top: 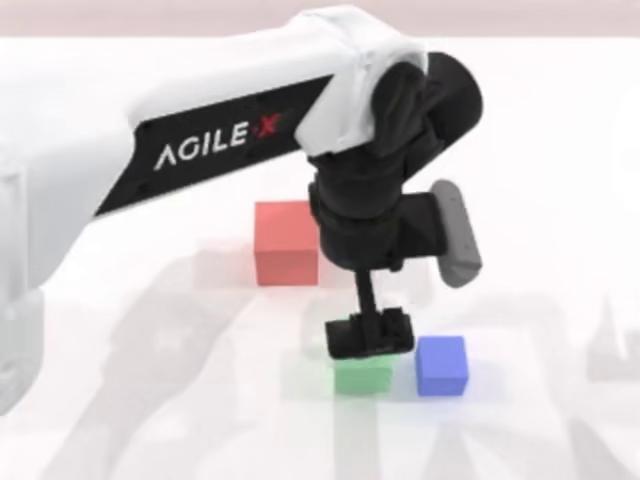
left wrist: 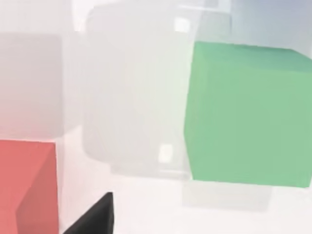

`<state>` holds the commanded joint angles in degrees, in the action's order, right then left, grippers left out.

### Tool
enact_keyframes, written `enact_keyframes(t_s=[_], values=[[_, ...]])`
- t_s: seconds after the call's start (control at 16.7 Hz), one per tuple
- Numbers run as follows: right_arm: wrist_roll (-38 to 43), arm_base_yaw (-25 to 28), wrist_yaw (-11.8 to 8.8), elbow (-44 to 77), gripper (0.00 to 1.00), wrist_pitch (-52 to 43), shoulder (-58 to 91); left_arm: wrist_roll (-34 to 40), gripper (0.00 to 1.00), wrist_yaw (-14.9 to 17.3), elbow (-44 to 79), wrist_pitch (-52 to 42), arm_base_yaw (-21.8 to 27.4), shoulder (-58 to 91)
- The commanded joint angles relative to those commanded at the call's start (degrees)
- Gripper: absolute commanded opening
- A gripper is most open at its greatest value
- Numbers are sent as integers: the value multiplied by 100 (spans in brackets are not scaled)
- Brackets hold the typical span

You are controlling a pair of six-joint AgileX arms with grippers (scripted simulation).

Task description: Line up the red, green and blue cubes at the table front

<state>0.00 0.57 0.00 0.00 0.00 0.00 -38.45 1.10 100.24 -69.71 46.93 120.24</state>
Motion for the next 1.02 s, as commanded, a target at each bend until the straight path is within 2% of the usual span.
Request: enact_keyframes(t_s=[0.24, 0.72, 0.84, 1.02], values=[[0, 0, 0, 0, 100, 0, 0, 1300, 100, -18, 538, -217, -284, 372], [0, 0, 0, 0, 100, 0, 0, 5544, 100, -36, 1706, -746, -1154, 1215], [0, 0, 0, 0, 100, 0, 0, 6286, 100, -52, 1932, -811, -1349, 1327], [0, 0, 0, 0, 100, 0, 0, 6936, 100, -77, 2152, -837, -1560, 1387]])
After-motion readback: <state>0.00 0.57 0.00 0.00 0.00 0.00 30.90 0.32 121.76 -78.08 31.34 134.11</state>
